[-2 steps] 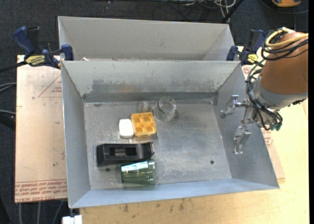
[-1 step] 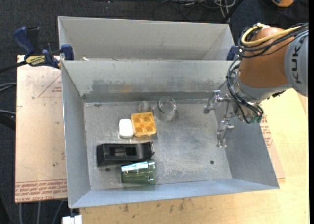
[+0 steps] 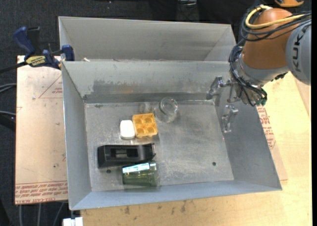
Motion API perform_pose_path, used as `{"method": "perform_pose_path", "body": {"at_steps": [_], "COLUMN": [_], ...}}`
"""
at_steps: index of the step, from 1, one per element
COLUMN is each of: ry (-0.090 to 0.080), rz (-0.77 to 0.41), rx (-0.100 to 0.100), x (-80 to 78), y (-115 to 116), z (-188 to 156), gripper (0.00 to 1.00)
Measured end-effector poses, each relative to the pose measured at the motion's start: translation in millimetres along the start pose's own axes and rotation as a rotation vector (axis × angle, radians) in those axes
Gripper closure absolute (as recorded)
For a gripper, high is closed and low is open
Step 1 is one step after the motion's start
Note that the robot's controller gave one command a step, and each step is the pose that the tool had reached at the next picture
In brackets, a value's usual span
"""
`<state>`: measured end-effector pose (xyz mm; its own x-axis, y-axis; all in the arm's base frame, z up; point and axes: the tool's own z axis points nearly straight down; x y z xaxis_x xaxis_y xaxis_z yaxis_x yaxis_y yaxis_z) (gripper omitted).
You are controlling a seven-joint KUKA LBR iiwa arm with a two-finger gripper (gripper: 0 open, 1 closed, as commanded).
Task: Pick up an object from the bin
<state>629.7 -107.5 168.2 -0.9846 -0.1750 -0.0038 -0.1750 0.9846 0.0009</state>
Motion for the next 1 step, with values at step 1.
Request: {"method": "perform_pose_path", "body": {"at_steps": [1], "ry": [0.002], "rz": [-0.008], "rx": [0.002], "x": [30.9], "y": [50.0], "z": [-3.2], "gripper": [0.0]}}
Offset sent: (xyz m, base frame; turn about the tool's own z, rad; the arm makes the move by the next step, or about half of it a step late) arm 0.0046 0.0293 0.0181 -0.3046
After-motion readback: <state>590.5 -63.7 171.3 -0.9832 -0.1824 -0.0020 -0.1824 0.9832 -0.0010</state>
